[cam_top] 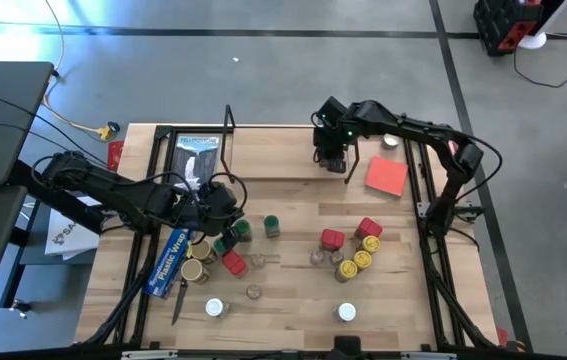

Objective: Shelf spices
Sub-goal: Put the black seasoning can on the shelf aligned with the black seasoning can

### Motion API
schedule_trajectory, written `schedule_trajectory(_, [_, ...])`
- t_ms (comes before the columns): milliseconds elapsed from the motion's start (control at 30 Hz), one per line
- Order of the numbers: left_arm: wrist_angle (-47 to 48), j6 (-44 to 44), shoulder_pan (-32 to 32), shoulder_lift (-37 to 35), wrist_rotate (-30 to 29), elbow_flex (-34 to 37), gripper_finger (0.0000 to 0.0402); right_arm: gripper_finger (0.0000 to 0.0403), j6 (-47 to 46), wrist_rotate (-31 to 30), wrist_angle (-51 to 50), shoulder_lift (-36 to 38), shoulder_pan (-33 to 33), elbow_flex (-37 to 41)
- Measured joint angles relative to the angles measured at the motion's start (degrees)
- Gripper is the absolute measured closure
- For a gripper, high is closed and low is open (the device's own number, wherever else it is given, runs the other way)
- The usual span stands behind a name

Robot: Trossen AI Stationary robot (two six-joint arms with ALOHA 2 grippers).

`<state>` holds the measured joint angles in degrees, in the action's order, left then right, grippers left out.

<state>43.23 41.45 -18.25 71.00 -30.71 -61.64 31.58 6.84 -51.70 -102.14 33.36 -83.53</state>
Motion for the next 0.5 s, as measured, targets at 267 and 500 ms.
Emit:
schedule_trajectory(267, [-0.01, 0.43, -0.3, 0.02, 0.04, 0.0, 0.0365, 0.0274, 0.62, -5.48, 0.09, -0.62, 0.02, 0.0])
schedule_trajectory(500, [-0.01, 0.46, -0.3, 0.02, 0.06, -0.01, 0.0365, 0.0272, 0.8, -10.15, 0.08, -0.62, 0.04, 0.0])
